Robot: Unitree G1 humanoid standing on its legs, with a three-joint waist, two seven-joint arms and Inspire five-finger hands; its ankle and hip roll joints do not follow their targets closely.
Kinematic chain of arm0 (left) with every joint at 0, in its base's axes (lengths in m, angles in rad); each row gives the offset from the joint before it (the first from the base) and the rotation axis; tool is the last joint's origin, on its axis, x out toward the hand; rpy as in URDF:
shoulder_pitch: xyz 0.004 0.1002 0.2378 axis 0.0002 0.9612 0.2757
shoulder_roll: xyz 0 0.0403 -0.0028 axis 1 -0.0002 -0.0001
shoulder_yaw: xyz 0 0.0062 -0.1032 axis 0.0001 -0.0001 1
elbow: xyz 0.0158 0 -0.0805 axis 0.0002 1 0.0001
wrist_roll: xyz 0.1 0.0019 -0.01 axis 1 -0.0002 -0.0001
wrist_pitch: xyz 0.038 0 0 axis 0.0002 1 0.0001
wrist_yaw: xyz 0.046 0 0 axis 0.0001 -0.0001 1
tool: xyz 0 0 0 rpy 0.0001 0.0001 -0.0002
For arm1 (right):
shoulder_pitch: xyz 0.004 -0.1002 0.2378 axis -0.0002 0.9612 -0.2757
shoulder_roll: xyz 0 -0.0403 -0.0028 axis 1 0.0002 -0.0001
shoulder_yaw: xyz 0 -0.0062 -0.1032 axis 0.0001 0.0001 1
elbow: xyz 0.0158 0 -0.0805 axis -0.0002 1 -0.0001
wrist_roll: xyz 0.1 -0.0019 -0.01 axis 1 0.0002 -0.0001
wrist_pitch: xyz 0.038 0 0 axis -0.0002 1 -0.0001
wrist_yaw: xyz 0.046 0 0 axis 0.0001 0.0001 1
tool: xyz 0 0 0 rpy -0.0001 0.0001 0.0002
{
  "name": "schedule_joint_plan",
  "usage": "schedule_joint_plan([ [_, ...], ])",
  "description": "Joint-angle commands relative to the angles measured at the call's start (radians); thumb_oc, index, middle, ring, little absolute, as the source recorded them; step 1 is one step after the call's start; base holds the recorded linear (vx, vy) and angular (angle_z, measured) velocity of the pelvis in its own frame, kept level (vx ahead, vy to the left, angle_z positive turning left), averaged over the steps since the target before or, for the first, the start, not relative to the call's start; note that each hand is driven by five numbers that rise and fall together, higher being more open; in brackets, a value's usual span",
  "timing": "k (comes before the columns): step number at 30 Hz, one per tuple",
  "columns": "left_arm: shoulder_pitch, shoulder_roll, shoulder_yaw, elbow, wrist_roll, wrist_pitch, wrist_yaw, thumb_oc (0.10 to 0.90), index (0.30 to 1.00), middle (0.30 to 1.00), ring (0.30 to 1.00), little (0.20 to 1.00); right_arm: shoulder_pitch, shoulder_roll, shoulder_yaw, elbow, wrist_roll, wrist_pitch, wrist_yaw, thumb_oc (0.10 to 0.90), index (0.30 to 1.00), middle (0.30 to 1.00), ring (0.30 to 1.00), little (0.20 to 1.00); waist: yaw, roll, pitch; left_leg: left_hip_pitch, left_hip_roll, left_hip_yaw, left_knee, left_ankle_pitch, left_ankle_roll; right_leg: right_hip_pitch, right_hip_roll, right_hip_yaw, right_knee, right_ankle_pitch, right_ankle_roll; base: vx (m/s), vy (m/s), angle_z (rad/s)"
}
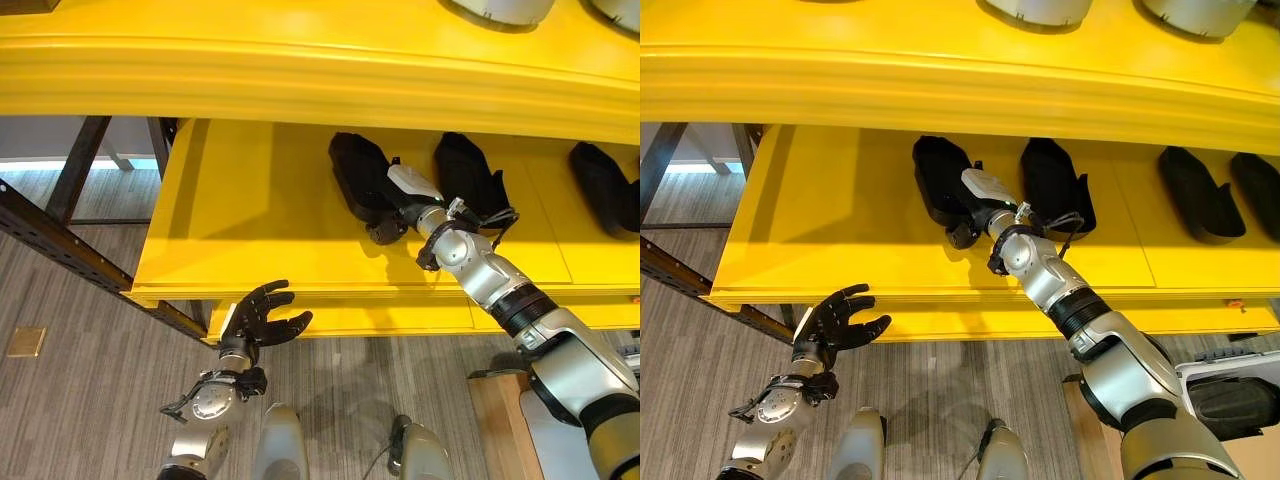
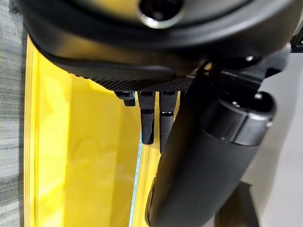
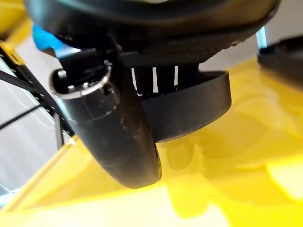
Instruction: Move parts from the plastic box to the shelf.
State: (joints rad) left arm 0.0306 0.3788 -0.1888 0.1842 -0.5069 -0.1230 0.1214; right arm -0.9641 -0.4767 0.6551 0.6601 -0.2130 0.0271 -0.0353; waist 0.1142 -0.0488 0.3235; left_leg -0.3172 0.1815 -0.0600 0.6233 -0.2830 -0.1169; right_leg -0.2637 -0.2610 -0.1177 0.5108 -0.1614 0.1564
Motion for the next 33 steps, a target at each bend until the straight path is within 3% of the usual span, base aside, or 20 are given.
schedule_joint_plan([
  [1,-0.011,0.08,0.011,-0.08,-0.027,-0.076,0.025,0.9,1.0,1.0,1.0,1.0,-0.197,0.001,-0.062,-0.009,0.039,-0.044,-0.103,0.4,0.3,0.3,0.3,0.3,0.017,-0.027,-0.048,0.007,0.003,-0.025,-0.005,0.018,0.026,0.059,-0.031,0.023,0.065,-0.048,-0.017,0.02,-0.003,0.05],
  [19,-0.035,0.082,-0.001,-0.086,-0.027,-0.084,0.043,0.9,1.0,1.0,1.0,1.0,-0.207,0.083,-0.054,0.105,0.058,-0.038,-0.113,0.4,0.3,0.3,0.3,0.3,0.032,-0.009,-0.025,-0.02,-0.013,-0.039,-0.003,0.02,0.032,0.051,-0.047,0.003,0.073,-0.05,-0.017,0.01,0.0,0.04],
  [33,-0.038,0.081,0.008,-0.081,-0.024,-0.085,0.051,0.9,1.0,1.0,1.0,1.0,-0.212,0.081,-0.029,0.127,0.026,-0.034,-0.096,0.4,0.3,0.3,0.3,0.3,0.031,-0.01,-0.012,-0.032,-0.013,-0.041,0.008,0.017,0.031,0.039,-0.049,0.004,0.086,-0.053,-0.02,0.0,-0.001,0.01],
])
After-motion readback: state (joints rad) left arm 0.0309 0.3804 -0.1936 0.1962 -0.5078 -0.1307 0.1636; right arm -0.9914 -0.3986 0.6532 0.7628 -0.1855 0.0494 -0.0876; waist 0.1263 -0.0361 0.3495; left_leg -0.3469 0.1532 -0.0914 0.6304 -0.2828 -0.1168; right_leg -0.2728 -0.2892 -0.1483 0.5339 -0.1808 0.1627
